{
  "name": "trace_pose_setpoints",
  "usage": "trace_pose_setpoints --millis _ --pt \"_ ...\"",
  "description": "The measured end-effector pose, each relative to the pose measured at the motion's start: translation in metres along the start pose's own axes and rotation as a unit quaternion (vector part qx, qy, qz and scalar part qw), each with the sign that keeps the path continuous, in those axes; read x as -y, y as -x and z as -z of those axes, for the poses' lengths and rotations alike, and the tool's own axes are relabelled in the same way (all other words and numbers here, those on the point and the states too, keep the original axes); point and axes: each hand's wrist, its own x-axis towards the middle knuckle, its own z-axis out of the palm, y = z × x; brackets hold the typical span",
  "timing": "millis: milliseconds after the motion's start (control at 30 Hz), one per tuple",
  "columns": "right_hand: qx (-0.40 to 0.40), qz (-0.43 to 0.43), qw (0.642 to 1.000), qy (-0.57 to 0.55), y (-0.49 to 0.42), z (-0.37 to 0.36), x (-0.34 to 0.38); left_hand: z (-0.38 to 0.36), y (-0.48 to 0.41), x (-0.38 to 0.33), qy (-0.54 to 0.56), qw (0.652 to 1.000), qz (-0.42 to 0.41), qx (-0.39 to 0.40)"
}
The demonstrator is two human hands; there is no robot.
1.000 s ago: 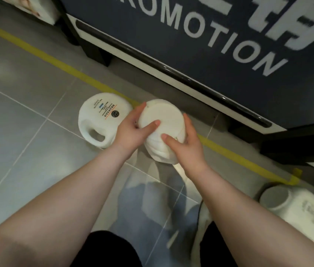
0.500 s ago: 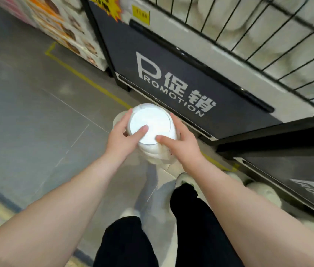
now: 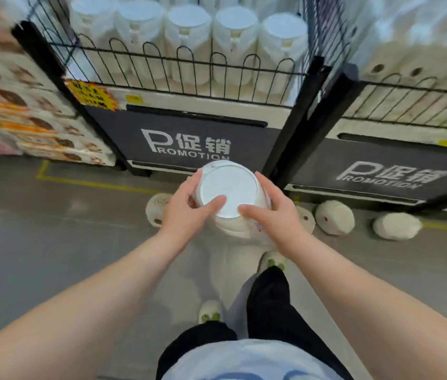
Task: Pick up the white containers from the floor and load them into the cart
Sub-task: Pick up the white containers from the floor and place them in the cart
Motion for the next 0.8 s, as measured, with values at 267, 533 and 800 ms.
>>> trace_pose_setpoints --millis 267,533,800 --pt "-0.142 0.027 0.983 -0.109 0.070 0.143 -0.019 -0.141 0.029 -0.079 -0.089 0.985 -0.063 0.132" --pt "-0.272 0.042 0.951 -0.140 0.130 0.344 -0.047 -0.355 0.058 -0.143 -0.090 0.955 -0.128 0.252" --pt "-0.405 0.049 0.897 -0.167 0.186 0.488 -0.070 -0.532 0.088 -0.194 -0.092 0.903 -0.169 0.384"
